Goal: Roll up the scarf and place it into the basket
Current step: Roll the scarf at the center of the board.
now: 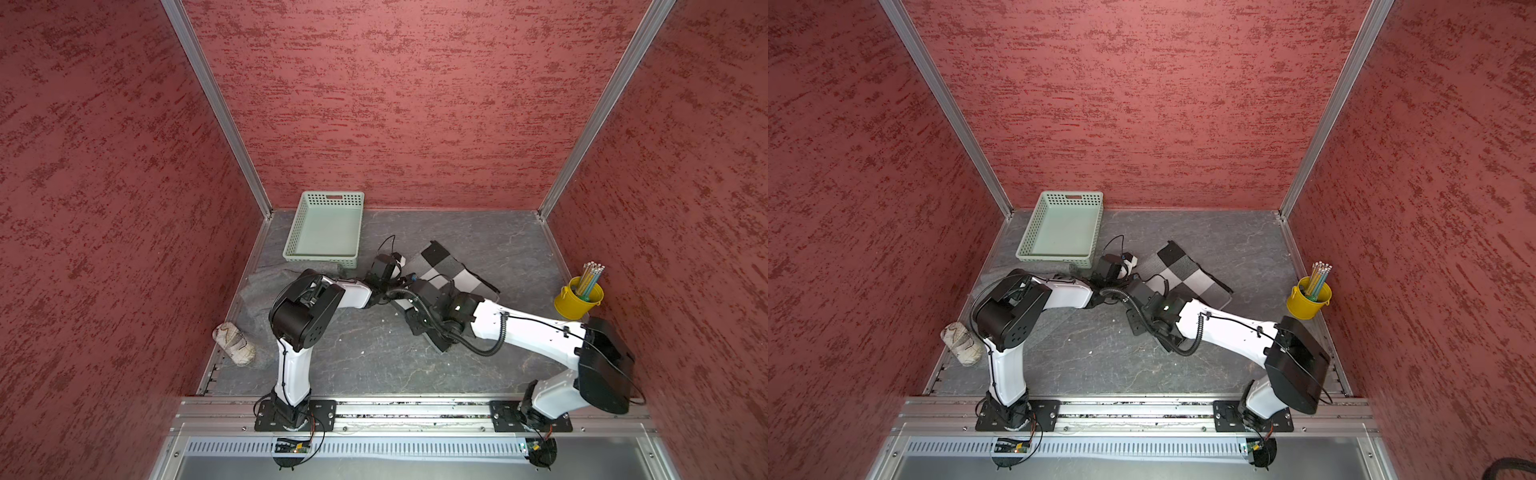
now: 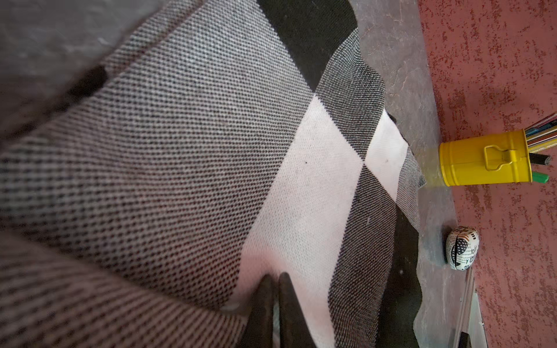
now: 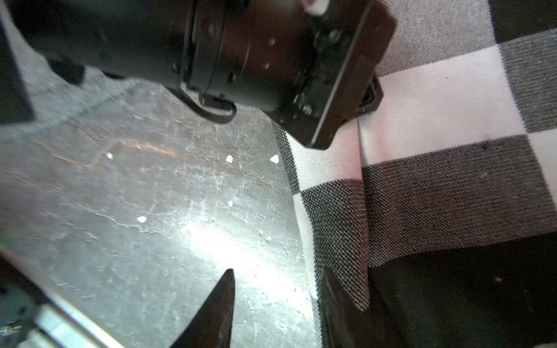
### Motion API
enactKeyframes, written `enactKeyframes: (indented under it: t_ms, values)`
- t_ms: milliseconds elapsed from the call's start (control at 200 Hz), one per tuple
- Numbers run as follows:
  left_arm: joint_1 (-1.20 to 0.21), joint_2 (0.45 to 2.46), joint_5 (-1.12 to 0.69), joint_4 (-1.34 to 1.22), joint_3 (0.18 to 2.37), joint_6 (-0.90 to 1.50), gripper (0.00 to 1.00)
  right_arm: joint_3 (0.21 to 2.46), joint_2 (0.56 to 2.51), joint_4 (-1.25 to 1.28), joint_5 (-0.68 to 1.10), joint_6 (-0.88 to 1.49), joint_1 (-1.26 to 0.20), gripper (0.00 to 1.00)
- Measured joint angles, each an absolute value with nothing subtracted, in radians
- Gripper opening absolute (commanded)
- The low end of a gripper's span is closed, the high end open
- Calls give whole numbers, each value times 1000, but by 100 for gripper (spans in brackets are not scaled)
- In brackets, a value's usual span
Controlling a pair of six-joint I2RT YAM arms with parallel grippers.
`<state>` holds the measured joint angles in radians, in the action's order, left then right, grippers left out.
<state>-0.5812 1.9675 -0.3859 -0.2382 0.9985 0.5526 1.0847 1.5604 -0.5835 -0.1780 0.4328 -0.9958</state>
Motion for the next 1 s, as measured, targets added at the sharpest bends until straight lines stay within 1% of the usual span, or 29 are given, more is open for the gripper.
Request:
enactKeyframes:
  t_ms: [115,326,386,516,571,621,777,812,872,1002]
  values:
    - [-581,1967,-386,-237,999,553,10,1081,1640,-591,-231,405,-1008,55]
    - [-579,1967,-392,-234,999,553,10,1035,1704,-563,-278,371,-995,63]
    - [-577,1967,-398,-231,999,553,10,1017,1720,-546,-293,366,-988,64]
    - [-565,1965,-420,-216,1007,549,14,992,1726,-513,-302,349,-962,63]
    - [-557,1957,-426,-200,1009,545,15,987,1729,-499,-302,344,-953,60]
    - [-546,1942,-429,-181,1010,542,16,985,1736,-492,-302,339,-947,55]
    - [-493,1837,-423,-110,1010,524,18,986,1748,-481,-319,341,-917,23]
    - [-480,1800,-417,-96,1010,517,18,987,1746,-480,-315,348,-909,19]
    - [-461,1739,-402,-75,1010,508,18,989,1736,-475,-287,373,-895,14]
    - [-453,1608,-358,-44,1001,487,19,956,1691,-419,-129,467,-839,13]
